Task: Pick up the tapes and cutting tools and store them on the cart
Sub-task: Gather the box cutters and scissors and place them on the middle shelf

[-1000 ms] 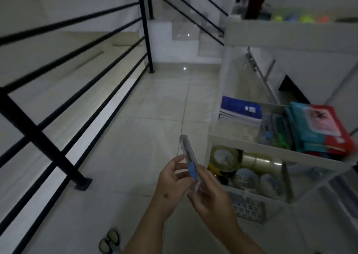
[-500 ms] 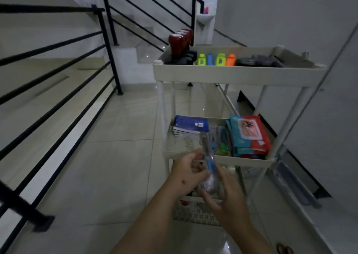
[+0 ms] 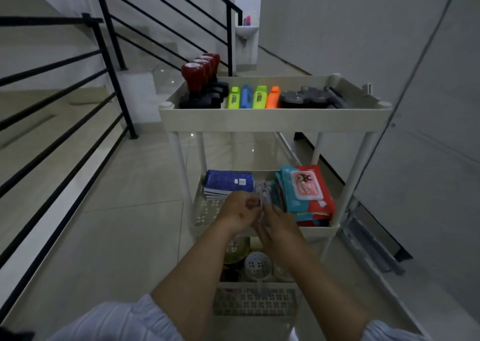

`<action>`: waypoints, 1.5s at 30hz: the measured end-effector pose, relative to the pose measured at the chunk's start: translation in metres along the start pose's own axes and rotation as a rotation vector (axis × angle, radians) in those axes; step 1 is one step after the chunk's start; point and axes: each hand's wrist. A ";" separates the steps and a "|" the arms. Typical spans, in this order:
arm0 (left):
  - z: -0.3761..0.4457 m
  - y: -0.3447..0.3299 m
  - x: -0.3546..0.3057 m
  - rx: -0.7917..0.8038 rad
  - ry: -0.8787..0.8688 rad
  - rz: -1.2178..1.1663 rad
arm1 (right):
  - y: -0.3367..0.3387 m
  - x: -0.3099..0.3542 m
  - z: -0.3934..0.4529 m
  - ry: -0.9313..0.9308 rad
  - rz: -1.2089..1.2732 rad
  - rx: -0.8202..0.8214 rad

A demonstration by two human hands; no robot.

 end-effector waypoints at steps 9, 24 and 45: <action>0.013 -0.001 0.013 -0.008 0.042 0.013 | -0.017 -0.002 0.026 -0.270 -0.192 0.165; 0.013 -0.002 0.012 -0.060 -0.003 0.078 | -0.008 0.010 0.023 -0.316 -0.198 0.044; -0.067 -0.196 0.109 -0.283 -0.246 0.071 | -0.061 -0.155 -0.167 -0.243 -0.084 -0.183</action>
Point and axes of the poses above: each hand's wrist, its own z-axis towards the middle knuckle, its own y-axis out of the back of the hand, x = y × z, and after that the axes turned 7 degrees about y, right-handed
